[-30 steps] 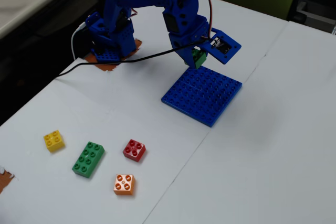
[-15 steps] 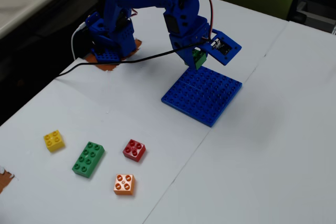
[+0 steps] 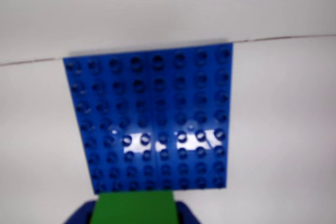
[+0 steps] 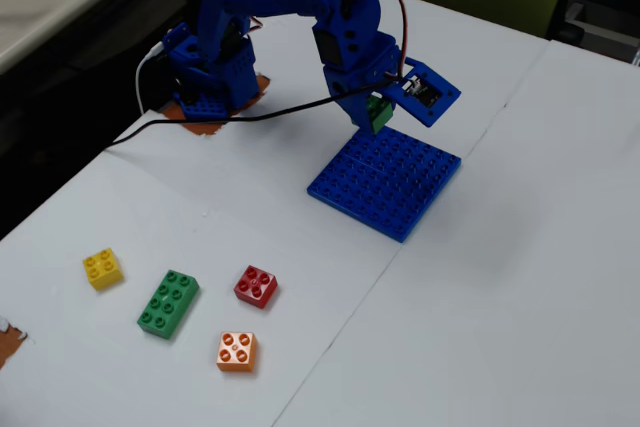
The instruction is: Pick up the 2x2 green block and go up the 8x8 blue block.
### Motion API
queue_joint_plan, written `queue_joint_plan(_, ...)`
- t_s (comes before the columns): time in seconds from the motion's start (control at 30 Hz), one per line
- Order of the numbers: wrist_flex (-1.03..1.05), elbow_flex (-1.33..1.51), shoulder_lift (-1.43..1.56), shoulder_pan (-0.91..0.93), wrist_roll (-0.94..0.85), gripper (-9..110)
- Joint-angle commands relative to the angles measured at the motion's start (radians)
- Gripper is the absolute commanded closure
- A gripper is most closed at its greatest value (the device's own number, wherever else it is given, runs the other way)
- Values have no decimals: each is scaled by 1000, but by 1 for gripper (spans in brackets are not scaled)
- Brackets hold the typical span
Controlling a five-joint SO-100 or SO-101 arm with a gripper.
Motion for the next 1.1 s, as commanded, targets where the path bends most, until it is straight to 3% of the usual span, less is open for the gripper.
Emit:
queue_joint_plan(0.0, 8, -34, 9, -3, 6, 100)
queue_joint_plan(1.07, 8, -37, 8, 6, -5, 100)
